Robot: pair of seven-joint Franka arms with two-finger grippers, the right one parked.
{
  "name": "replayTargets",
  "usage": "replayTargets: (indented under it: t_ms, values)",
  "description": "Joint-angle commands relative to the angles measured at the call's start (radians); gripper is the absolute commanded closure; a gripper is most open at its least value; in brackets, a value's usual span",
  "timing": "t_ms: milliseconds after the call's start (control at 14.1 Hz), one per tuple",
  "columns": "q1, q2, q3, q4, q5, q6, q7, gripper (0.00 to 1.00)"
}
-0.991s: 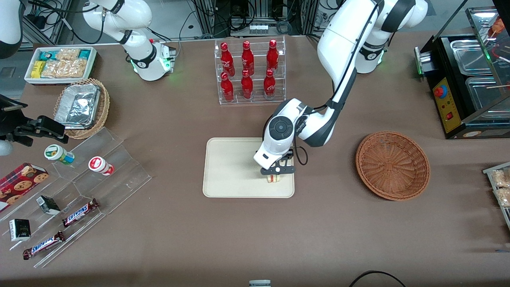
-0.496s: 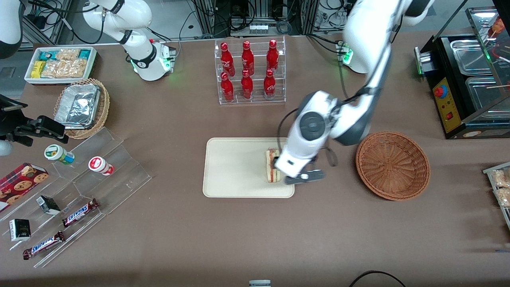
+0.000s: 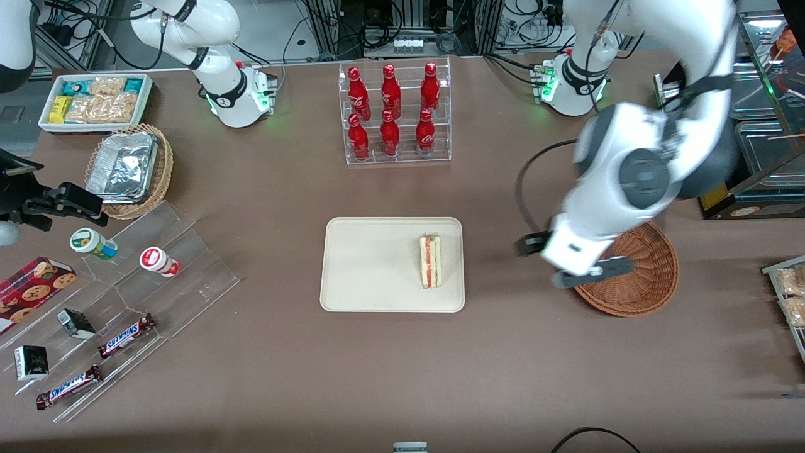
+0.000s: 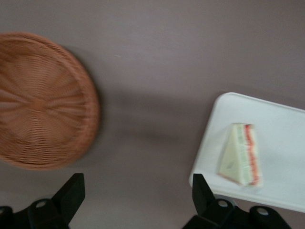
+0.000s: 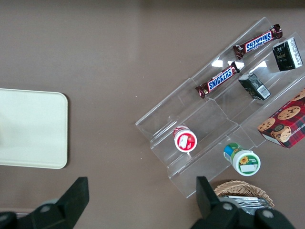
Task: Place sandwich from basket to tray
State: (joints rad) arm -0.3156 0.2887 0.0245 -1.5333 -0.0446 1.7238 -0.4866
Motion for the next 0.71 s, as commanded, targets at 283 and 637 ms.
replayTargets:
  t_ms: [283,637]
  values:
    - [0.217,-0.261,-0.021,-0.065,0.042,-0.173,0.168,0.00]
    - [0.250,-0.335,-0.024,-0.022,0.040,-0.291,0.350,0.00]
